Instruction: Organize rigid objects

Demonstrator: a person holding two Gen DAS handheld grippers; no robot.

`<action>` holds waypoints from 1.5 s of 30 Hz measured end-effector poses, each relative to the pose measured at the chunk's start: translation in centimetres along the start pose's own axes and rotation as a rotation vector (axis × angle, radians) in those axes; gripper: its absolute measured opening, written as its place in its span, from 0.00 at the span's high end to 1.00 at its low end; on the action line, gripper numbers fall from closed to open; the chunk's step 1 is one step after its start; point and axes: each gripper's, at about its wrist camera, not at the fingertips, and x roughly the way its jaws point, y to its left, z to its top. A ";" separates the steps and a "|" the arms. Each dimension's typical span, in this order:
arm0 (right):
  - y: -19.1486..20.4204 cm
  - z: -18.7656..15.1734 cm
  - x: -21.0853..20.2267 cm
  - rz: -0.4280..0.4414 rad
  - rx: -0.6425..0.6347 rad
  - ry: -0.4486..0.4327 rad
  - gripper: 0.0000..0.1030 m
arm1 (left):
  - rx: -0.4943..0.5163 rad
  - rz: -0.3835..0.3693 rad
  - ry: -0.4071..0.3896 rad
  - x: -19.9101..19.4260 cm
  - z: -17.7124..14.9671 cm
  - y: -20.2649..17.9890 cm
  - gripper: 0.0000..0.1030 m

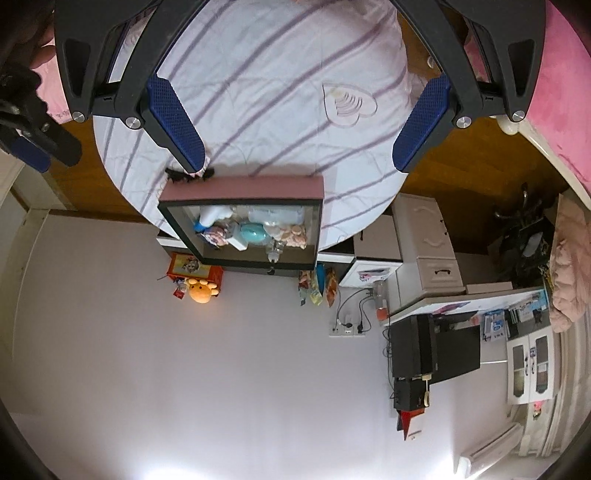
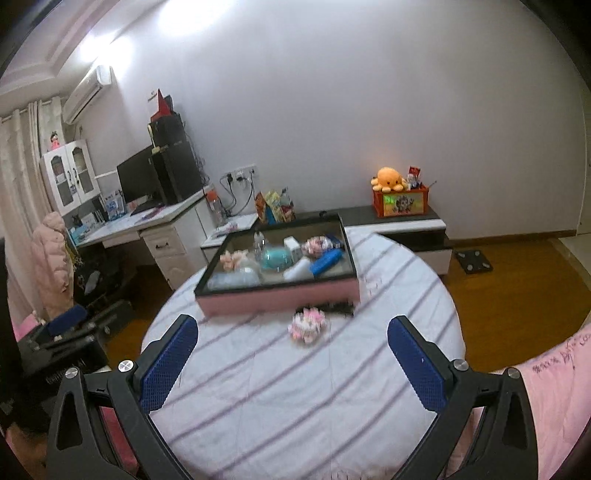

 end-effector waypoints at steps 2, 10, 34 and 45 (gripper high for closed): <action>0.0 -0.7 -0.4 0.000 -0.002 0.002 0.00 | 0.001 -0.005 0.013 -0.5 -0.9 -0.1 0.00; 0.6 -1.7 -1.1 0.023 -0.022 0.013 0.00 | -0.003 -0.007 0.030 -1.5 -2.2 0.1 0.00; -4.7 -1.1 4.5 -0.046 0.046 0.105 0.00 | 0.035 -0.145 0.168 8.0 -3.1 -5.9 0.00; -9.7 -1.0 9.9 -0.107 0.123 0.184 0.00 | 0.116 -0.192 0.307 19.1 -3.4 -12.3 0.00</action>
